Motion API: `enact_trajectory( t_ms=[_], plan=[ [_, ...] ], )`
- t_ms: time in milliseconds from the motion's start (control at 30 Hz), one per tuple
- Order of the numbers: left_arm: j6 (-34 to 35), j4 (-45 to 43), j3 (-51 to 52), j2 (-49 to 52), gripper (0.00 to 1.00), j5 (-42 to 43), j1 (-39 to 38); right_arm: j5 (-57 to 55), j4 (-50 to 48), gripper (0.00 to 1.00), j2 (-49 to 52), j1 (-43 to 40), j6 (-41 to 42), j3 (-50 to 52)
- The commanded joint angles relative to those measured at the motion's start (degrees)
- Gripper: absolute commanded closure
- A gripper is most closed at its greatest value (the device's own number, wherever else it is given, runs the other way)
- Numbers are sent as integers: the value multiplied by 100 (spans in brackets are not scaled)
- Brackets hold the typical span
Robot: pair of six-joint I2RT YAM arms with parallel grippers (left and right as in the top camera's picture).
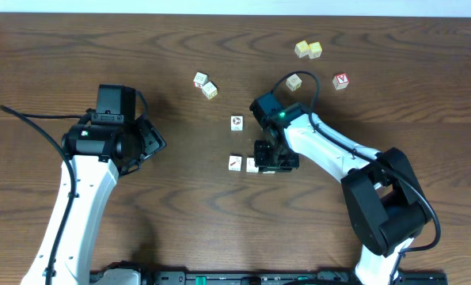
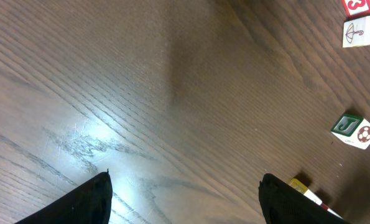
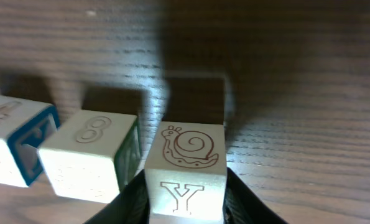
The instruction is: Lift 4 blocks
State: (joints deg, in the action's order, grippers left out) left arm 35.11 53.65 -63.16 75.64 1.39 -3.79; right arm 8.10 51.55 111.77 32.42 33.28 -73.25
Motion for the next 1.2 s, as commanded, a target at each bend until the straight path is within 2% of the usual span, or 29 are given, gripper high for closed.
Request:
enact_trajectory(
  t_ms=[0, 200, 267, 333, 433, 500, 533, 633, 800, 867, 1033, 1167],
  plan=[
    [7, 28, -44, 2, 24, 9, 28, -50, 59, 61, 74, 11, 52, 4],
    [7, 28, -44, 2, 24, 9, 28, -57, 494, 48, -42, -181, -304, -514],
    [4, 28, -44, 2, 24, 7, 28, -149, 887, 36, -92, -341, -619, -890],
    [2, 28, -44, 2, 24, 7, 28, -437, 1272, 32, -109, -496, -717, -1185],
    [-103, 26, -44, 2, 24, -11, 31, -1025, 1768, 12, -120, -791, -922, -1563],
    [-103, 28, -44, 2, 24, -138, 28, -1432, 1991, 7, -120, -1054, -1320, -1714],
    [-103, 28, -44, 2, 24, -210, 28, -1611, 2002, 1, -120, -1246, -1589, -1716],
    [-103, 28, -33, 2, 24, -208, 28, -1884, 1882, 1, -118, -1578, -1904, -1635],
    [-103, 4, 22, 2, 24, -210, 31, -2006, 1473, 1, -114, -2116, -1897, -1512],
    [-103, 4, 22, 2, 24, -210, 31, -1499, 1198, 1, -114, -2249, -1827, -1512],
    [-103, -81, 26, 28, 24, -210, 31, 745, 291, 1, -114, -2157, -1722, -1512],
    [-103, -122, 28, 105, 24, -210, 31, 1377, -385, 1, -114, -1764, -1606, -1515]
  ],
)
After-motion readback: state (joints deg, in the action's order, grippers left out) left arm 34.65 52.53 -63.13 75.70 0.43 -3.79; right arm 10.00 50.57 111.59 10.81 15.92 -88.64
